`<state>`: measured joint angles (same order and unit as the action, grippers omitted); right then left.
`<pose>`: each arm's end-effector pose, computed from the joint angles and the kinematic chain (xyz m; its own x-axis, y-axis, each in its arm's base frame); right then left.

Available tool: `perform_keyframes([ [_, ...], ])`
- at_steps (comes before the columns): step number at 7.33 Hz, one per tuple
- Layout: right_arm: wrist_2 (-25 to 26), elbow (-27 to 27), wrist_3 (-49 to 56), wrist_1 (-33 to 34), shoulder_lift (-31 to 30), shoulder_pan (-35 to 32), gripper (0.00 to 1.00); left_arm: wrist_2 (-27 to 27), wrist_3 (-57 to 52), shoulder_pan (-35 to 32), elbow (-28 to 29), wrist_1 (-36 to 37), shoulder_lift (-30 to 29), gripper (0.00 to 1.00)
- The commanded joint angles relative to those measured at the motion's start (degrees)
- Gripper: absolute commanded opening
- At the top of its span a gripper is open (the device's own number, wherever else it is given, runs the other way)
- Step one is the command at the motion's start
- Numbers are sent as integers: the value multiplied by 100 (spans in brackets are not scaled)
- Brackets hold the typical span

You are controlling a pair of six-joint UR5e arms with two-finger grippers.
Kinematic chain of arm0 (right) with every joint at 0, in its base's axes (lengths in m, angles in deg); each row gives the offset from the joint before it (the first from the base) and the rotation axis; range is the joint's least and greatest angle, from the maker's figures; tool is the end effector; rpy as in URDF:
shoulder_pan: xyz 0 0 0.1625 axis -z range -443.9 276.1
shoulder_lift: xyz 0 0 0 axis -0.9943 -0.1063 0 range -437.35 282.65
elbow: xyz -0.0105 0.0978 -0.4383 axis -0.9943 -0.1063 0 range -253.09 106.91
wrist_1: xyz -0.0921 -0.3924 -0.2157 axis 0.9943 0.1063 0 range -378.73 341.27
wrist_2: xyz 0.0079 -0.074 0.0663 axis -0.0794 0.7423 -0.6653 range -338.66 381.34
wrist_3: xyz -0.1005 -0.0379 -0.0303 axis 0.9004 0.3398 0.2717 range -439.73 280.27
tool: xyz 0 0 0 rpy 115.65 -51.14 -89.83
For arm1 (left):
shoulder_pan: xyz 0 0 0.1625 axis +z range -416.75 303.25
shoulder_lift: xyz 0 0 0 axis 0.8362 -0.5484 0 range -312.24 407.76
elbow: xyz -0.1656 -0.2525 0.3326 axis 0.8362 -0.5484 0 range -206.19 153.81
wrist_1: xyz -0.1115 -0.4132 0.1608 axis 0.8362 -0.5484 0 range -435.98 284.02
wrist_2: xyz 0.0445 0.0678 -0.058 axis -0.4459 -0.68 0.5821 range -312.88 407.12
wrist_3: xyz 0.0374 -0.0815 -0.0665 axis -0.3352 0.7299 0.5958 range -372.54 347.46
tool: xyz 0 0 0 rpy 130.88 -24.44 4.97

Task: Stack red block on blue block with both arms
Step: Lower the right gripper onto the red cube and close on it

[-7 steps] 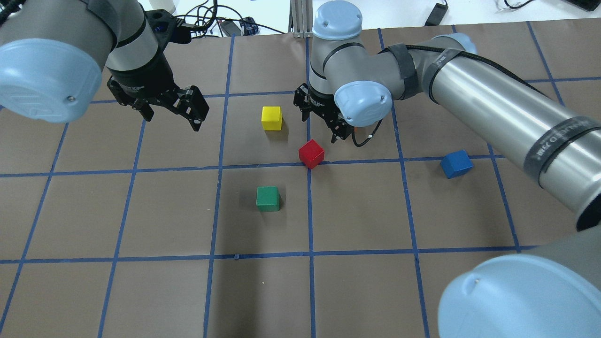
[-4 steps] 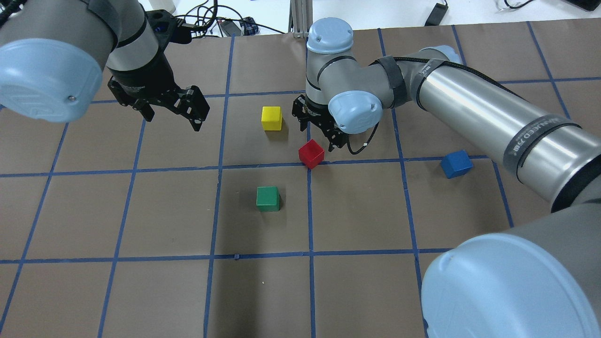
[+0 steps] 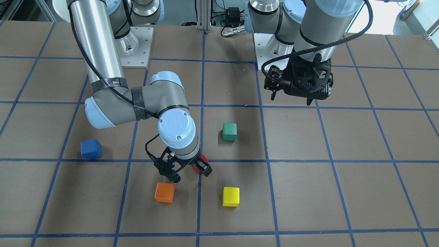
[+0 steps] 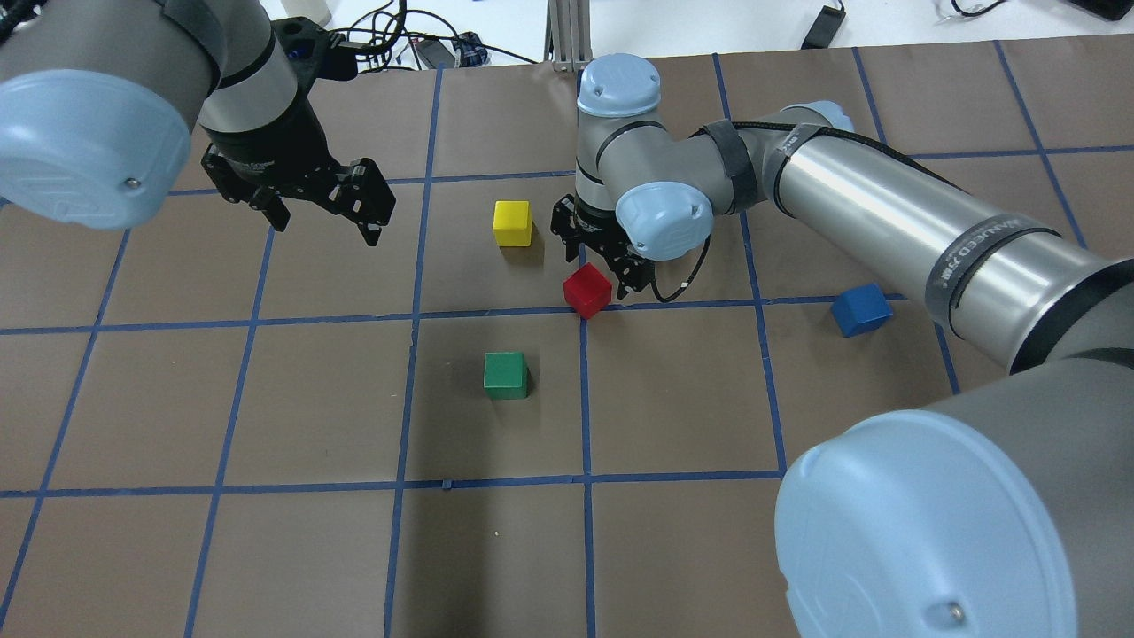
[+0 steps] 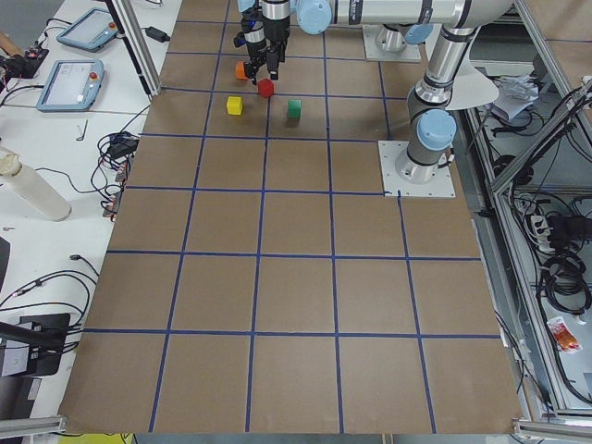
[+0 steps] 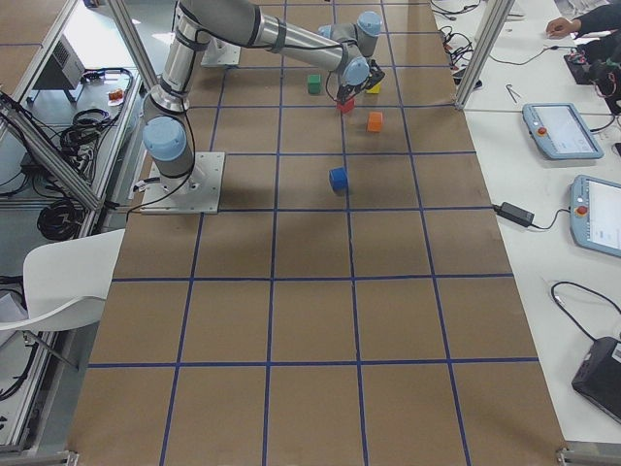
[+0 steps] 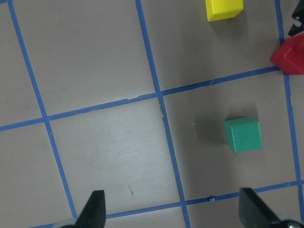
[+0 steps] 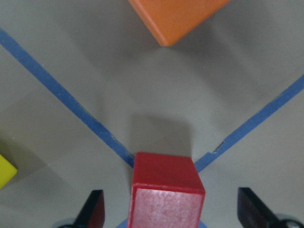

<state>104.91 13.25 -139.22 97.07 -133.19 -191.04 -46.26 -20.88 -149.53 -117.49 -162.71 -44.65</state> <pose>0.3513 -0.6443 0.1936 -0.7365 0.6763 0.0139 0.6713 0.7282 0.1379 -0.1536 -0.5473 0.4708 -0.9795 0.1932 -0.0570 0.1926 0.9811 0.0162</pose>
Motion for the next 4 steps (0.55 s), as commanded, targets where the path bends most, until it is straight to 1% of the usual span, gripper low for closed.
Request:
perform_keyframes([
  [1,-16,6,-1,-22,55,0,100,4,7,6,-1,-2,21,100],
  [3,-121,6,-1,-22,55,0,100,30,34,24,-28,16,48,100],
  [4,-357,6,-1,-5,64,0,91,30,69,41,-28,7,57,100],
])
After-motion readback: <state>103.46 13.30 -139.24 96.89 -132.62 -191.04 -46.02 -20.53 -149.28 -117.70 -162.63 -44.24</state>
